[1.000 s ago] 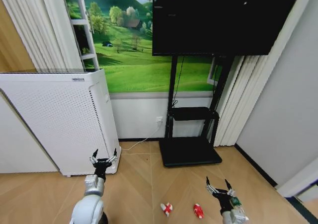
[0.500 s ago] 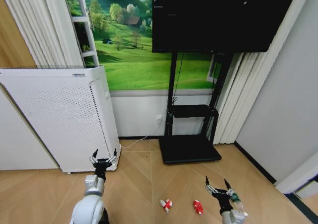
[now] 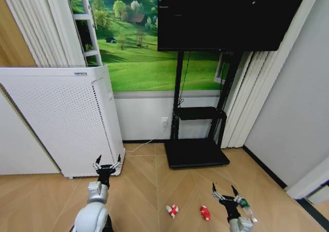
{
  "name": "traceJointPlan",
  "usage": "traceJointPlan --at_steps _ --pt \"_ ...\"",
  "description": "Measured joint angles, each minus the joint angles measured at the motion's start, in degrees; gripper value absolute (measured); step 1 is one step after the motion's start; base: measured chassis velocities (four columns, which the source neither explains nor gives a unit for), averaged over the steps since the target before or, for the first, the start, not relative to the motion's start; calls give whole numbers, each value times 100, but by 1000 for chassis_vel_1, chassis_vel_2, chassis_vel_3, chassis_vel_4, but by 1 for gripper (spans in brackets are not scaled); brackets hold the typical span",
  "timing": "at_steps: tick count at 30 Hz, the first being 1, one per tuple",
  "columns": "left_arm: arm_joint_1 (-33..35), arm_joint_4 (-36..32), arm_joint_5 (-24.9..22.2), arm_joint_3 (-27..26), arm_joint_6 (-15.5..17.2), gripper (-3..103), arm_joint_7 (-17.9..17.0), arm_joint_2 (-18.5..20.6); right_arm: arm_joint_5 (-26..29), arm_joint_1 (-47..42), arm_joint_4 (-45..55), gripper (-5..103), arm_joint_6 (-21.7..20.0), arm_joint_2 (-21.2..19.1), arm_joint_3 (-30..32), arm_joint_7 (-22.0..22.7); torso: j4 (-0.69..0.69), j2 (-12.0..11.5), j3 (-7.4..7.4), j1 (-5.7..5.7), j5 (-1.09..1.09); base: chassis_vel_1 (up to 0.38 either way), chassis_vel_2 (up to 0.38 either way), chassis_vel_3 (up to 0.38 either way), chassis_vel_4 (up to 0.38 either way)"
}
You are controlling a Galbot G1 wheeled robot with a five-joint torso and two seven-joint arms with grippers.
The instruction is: Pick up the trash bin and place the garbage on the floor into it.
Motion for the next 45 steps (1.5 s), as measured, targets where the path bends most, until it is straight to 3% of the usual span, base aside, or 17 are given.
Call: traceJointPlan --at_steps 35,45 --pt "14 30 9 -9 -30 100 -1 -16 -23 -15 0 100 22 13 -7 -42 0 -752 -536 -219 0 0 0 0 0" --pt "-105 581 -85 22 -71 100 -25 -9 -30 -22 1 100 25 11 -4 -36 0 -1054 -760 -295 0 0 0 0 0"
